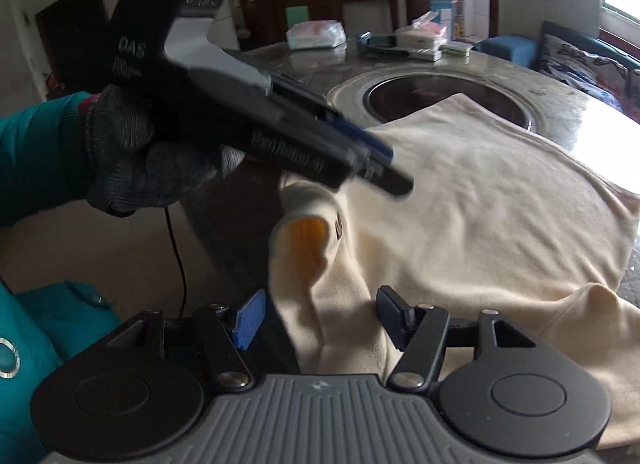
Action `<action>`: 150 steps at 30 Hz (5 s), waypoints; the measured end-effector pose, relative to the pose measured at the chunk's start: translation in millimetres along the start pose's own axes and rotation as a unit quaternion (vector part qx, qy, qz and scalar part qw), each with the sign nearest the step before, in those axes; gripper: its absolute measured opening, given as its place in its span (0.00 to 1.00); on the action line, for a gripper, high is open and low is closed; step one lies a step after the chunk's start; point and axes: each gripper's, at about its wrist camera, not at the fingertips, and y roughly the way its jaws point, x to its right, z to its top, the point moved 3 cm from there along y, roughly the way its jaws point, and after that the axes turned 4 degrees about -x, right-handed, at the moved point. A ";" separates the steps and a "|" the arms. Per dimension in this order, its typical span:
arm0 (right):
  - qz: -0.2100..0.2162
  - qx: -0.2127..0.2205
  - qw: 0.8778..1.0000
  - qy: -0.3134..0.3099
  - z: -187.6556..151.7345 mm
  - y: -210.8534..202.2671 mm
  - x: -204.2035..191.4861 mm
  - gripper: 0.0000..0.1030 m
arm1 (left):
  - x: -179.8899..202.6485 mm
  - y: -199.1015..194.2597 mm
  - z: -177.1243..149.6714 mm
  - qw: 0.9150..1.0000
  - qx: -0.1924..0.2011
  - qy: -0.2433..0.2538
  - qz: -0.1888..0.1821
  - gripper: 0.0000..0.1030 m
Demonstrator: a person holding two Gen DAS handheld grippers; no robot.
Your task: Fold clothes
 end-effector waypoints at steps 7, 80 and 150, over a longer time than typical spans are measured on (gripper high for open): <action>0.026 0.010 0.999 0.035 -0.3 -21.7 13.4 0.60 | 17.9 -7.2 -19.3 0.999 0.004 0.035 -0.023 0.38; -0.291 0.038 0.937 0.192 100.1 31.5 294.4 0.13 | -166.1 85.4 122.2 0.968 -0.004 -0.093 0.232 0.15; -0.042 0.012 0.997 -0.064 139.2 119.0 23.2 0.52 | -223.6 -111.8 -67.6 0.882 0.115 -0.358 0.285 0.11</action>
